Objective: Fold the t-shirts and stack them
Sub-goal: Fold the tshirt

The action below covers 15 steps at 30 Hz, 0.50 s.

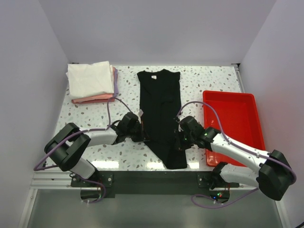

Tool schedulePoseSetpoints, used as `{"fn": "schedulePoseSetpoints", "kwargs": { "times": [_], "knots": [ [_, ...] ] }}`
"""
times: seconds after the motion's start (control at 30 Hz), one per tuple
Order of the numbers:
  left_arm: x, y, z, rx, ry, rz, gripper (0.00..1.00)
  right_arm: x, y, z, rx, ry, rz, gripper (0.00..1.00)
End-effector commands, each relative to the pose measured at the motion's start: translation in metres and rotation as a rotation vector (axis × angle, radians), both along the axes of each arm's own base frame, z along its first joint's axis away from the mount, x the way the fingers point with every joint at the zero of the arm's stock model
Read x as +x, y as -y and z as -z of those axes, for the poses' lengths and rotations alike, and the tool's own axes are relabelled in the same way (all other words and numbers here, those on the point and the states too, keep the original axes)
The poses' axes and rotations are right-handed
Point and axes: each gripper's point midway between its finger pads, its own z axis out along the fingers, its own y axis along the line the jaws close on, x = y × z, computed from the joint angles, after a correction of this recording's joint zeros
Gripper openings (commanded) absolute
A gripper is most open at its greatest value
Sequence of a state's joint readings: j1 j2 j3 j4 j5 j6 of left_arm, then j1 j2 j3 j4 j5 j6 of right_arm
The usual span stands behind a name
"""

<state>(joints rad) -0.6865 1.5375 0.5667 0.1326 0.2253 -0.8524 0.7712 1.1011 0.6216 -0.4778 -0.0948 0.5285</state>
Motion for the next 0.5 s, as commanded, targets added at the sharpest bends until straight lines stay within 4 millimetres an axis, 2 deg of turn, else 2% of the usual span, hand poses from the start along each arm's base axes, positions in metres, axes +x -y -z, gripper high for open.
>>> {"fn": "schedulePoseSetpoints", "kwargs": {
  "times": [0.0,0.13,0.23,0.37,0.47],
  "knots": [
    [-0.026,-0.053,0.045,0.243,-0.093,-0.032,0.00,0.013,-0.004,-0.018,-0.009,0.043,-0.013,0.24],
    [-0.025,-0.052,0.044,0.238,-0.091,-0.026,0.00,0.025,-0.022,-0.043,0.030,0.093,-0.081,0.31],
    [-0.025,-0.051,0.043,0.234,-0.087,-0.023,0.00,0.032,-0.028,-0.052,0.025,0.104,-0.103,0.35],
    [-0.026,-0.050,0.042,0.224,-0.084,-0.016,0.00,0.037,-0.036,-0.058,0.018,0.108,-0.156,0.40],
    [-0.026,-0.048,0.043,0.219,-0.085,-0.008,0.00,0.038,-0.041,-0.051,-0.042,0.100,-0.236,0.43]
  ]
}}
